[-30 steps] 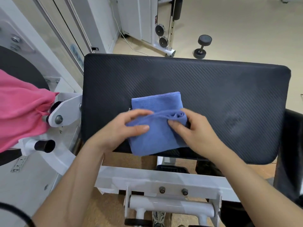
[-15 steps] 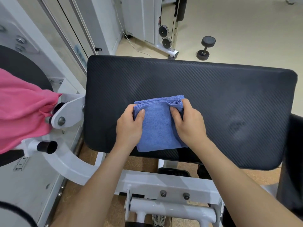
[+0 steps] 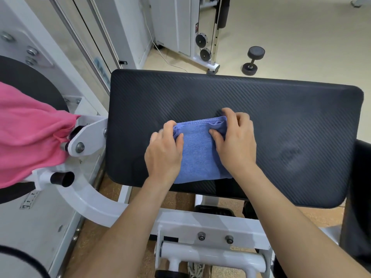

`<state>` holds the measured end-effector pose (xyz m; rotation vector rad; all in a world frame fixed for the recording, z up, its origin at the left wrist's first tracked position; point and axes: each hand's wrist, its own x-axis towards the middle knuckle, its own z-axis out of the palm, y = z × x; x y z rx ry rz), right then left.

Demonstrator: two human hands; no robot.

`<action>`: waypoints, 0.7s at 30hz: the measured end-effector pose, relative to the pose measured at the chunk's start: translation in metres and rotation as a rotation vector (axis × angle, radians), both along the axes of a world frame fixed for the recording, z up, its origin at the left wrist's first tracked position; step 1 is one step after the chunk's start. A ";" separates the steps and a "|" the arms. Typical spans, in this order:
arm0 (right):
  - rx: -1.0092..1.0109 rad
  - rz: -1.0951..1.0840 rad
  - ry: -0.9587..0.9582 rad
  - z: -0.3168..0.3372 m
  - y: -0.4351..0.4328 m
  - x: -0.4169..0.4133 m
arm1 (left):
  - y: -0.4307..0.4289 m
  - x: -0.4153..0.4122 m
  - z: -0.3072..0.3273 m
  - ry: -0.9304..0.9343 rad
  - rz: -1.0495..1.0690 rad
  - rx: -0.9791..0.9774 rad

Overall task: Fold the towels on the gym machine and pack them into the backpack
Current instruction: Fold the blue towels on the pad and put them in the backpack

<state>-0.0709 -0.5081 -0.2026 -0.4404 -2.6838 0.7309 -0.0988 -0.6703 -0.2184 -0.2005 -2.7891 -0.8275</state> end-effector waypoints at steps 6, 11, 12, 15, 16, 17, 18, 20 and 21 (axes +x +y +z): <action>-0.070 0.131 -0.271 0.022 0.018 -0.021 | -0.007 -0.013 -0.004 0.055 -0.192 -0.014; -0.220 0.300 -0.410 0.042 0.025 -0.020 | -0.014 -0.018 0.014 -0.054 -0.250 -0.112; -0.281 0.357 -0.413 0.047 0.024 -0.017 | -0.014 -0.018 0.021 -0.030 -0.327 -0.153; -0.394 0.531 -0.398 0.062 0.023 -0.011 | -0.004 -0.016 0.047 -0.213 -0.584 -0.211; -0.411 0.561 -0.381 0.066 0.023 -0.009 | 0.000 -0.014 0.054 -0.325 -0.614 -0.195; -0.448 0.574 -0.359 0.068 0.026 -0.009 | 0.001 -0.013 0.059 -0.420 -0.626 -0.151; -0.509 0.573 -0.353 0.067 0.032 -0.008 | 0.001 -0.012 0.061 -0.481 -0.639 -0.089; -0.599 0.573 -0.467 0.063 0.047 -0.002 | -0.004 -0.010 0.062 -0.547 -0.669 0.089; -0.601 0.589 -0.574 0.059 0.055 0.002 | -0.006 -0.008 0.062 -0.588 -0.680 0.223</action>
